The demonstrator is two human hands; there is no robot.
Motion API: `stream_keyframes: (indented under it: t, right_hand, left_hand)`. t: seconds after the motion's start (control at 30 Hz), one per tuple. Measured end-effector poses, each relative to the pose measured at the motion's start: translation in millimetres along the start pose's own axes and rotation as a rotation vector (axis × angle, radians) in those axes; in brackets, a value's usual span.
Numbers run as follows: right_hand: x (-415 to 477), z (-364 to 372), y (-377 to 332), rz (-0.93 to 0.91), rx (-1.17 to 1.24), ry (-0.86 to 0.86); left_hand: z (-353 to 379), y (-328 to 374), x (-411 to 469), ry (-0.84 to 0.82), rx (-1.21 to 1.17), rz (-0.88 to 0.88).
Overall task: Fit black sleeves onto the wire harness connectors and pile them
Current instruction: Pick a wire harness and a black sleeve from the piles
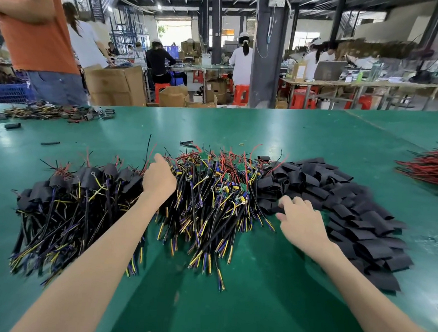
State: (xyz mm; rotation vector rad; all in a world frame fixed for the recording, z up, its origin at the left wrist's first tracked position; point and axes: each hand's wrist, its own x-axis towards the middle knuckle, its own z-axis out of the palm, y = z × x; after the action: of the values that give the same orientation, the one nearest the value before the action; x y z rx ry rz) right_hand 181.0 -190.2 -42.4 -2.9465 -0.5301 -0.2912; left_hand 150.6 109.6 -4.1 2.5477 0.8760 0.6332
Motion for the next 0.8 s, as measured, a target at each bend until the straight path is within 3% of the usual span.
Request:
stream_keyframes:
  t: [0.3, 0.47, 0.57, 0.67, 0.8]
  right_hand:
    - [-5.9, -5.2, -4.9, 0.046, 0.054, -0.007]
    - [-3.3, -5.3, -7.2, 0.105, 0.018, -0.064]
    - [-3.2, -6.2, -8.0, 0.122, 0.021, -0.061]
    - [-2.4, -7.8, -6.1, 0.118, 0.104, -0.028]
    - [-0.6, -9.5, -6.4, 0.096, 0.169, 0.055]
  left_hand:
    - [-4.5, -4.5, 2.2, 0.082, -0.675, -0.028]
    - [-6.3, 4.4, 9.1, -0.043, -0.976, -0.143]
    - [-1.7, 8.9, 9.6, -0.154, -0.750, -0.036]
    - [-5.1, 17.8, 4.6, -0.039, -0.471, 0.136]
    - [-30.2, 42.2, -1.5, 0.114, -0.549, 0.188]
